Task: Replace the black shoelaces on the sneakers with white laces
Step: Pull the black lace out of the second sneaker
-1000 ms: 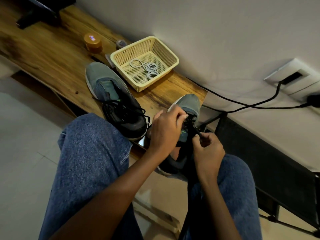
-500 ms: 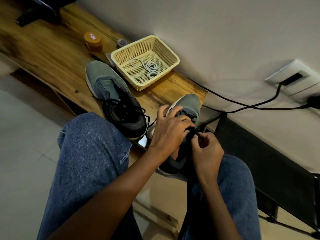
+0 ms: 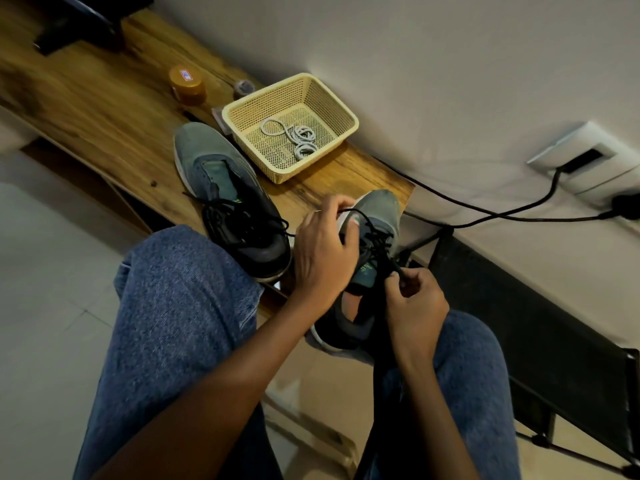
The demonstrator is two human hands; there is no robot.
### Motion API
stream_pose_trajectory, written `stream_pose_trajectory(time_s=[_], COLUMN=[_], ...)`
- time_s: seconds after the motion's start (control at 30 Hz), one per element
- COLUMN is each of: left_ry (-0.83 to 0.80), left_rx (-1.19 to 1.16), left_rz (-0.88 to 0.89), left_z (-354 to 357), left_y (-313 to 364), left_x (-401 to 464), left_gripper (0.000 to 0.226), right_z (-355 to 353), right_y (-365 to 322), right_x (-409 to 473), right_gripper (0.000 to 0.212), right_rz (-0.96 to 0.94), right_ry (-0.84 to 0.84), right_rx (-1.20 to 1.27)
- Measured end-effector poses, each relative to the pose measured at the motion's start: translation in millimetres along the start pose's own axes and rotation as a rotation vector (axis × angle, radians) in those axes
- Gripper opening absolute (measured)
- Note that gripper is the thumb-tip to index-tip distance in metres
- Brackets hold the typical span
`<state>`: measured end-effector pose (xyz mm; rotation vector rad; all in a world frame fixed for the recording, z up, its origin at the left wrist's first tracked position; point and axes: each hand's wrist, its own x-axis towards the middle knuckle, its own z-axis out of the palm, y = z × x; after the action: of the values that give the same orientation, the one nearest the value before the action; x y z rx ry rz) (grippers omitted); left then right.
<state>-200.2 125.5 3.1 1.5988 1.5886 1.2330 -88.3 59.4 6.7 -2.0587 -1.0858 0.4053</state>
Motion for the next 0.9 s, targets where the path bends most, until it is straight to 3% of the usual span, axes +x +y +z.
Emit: stream_pose_trajectory(time_s=[0.1, 0.23, 0.37, 0.5, 0.67, 0.73, 0.9], left_ry=[-0.176, -0.283, -0.228, -0.124, 0.125, 0.176, -0.133], left_rx=[0.221, 0.369, 0.408, 0.322, -0.048, -0.110, 0.272], left_rz=[0.243, 0.448, 0.466, 0.427, 0.053, -0.017, 0.303], left_z=[5, 12, 15, 16, 5, 4, 11], left_y=[-3, -10, -14, -8, -2, 0, -4], left_x=[-3, -4, -5, -10, -6, -5, -7], left_gripper=[0.046, 0.023, 0.010, 0.013, 0.007, 0.011, 0.037], right_z=[0, 1, 2, 1, 2, 3, 1], right_y=[0, 1, 1, -1, -1, 0, 1], right_x=[0, 0, -3, -1, 0, 1, 3], right_gripper=[0.007, 0.008, 0.006, 0.005, 0.005, 0.005, 0.006], right_rz=[-0.017, -0.034, -0.048, -0.029, -0.024, -0.024, -0.031], right_ry=[-0.013, -0.022, -0.015, 0.004, 0.033, 0.029, -0.001], right_rx=[-0.021, -0.029, -0.005, 0.006, -0.013, -0.021, -0.032])
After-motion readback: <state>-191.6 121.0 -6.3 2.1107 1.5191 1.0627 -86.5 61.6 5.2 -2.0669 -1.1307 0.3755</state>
